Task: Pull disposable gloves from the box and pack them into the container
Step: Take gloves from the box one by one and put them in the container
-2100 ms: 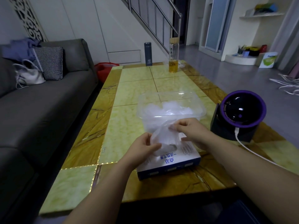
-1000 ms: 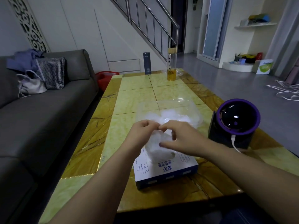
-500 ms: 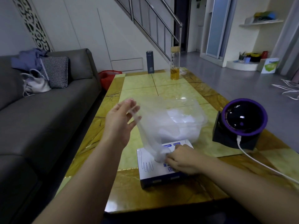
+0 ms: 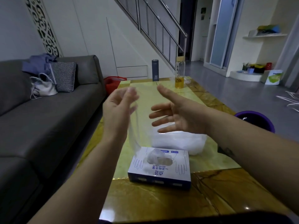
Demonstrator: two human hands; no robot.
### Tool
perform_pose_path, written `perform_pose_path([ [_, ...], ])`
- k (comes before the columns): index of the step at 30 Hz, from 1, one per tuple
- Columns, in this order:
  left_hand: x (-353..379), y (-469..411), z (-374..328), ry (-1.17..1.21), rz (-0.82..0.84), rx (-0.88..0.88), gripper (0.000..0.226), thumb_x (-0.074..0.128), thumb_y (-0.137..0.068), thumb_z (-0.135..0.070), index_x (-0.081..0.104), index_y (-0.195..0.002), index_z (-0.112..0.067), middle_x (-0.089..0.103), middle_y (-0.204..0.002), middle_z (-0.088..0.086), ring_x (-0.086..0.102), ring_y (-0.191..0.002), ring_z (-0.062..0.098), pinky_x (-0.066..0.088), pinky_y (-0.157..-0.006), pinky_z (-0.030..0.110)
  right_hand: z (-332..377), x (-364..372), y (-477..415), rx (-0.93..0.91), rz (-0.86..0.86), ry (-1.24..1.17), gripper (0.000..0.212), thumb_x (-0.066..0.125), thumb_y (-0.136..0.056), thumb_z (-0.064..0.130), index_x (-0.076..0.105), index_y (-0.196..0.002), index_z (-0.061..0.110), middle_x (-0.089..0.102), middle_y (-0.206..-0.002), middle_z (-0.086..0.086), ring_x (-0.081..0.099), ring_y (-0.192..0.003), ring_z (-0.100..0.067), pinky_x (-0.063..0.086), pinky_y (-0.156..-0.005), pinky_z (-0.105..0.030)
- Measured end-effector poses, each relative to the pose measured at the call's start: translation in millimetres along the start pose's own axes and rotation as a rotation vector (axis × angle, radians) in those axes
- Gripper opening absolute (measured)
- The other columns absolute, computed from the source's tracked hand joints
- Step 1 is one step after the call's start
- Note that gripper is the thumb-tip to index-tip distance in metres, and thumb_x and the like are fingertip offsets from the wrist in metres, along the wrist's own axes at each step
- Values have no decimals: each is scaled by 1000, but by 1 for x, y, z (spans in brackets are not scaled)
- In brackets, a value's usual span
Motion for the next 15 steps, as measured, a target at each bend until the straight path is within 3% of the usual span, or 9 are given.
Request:
perform_pose_path([
  [2, 11, 10, -12, -226, 122, 221, 10, 57, -93, -22, 66, -91, -21, 63, -84, -8, 59, -79, -2, 49, -75, 17, 4, 8, -3, 35, 20, -152, 90, 60, -59, 67, 54, -121, 3, 63, -117, -14, 66, -102, -26, 57, -80, -42],
  [3, 21, 17, -15, -357, 217, 323, 9, 57, -92, -25, 66, -95, -25, 62, -90, -10, 58, -84, -5, 46, -75, 10, 8, 7, -5, 10, 10, -198, 82, 62, -64, 64, 56, -118, 3, 64, -114, -11, 66, -100, -24, 57, -81, -42],
  [6, 36, 38, -9, -589, 477, 488, 19, 58, -89, -33, 61, -108, -34, 54, -110, -14, 49, -107, -10, 36, -87, 3, 19, -2, -11, -122, -47, -164, 31, 58, -90, 34, 64, -104, 8, 65, -95, -5, 65, -81, -17, 56, -71, -33],
  [8, 23, 38, -8, -521, 443, 482, 22, 55, -88, -40, 61, -108, -35, 55, -113, -12, 50, -110, -4, 37, -89, 6, 20, -11, -9, -158, -74, -120, 22, 49, -96, 21, 66, -101, 7, 69, -94, -4, 66, -80, -16, 56, -76, -33],
  [10, -3, 26, -6, -372, 268, 367, 24, 52, -86, -44, 61, -107, -37, 59, -112, -11, 55, -106, -1, 41, -87, 10, 23, -15, -3, -186, -15, -115, 25, 44, -95, 15, 64, -103, 1, 71, -100, -5, 69, -82, -19, 53, -84, -35],
  [12, -20, 10, 7, -291, 162, 154, 32, 52, -86, -48, 55, -116, -39, 57, -117, -15, 54, -104, -8, 42, -83, 10, 27, -17, 3, -196, 80, -33, 27, 47, -88, 16, 68, -100, 3, 72, -105, -5, 70, -83, -22, 57, -78, -31],
  [13, -20, 3, 18, -290, 195, 27, 43, 53, -86, -52, 48, -127, -38, 53, -124, -16, 51, -106, -10, 41, -86, 13, 27, -17, 6, -182, 122, 26, 27, 49, -83, 20, 72, -90, 9, 72, -106, -3, 71, -85, -22, 58, -75, -28],
  [15, -9, -3, 40, -257, 403, -221, 75, 57, -78, -66, 34, -142, -36, 43, -141, -12, 45, -121, -1, 36, -106, 33, 26, -19, 7, -146, 176, 96, 23, 51, -76, 24, 71, -68, 16, 72, -109, -1, 70, -89, -22, 57, -72, -25],
])
Point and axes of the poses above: each hand's wrist, its own y-axis away from the middle knuckle, its own x-axis out of the palm, z = x × y, the point moved 7 cm from there along -y, towards the middle knuckle
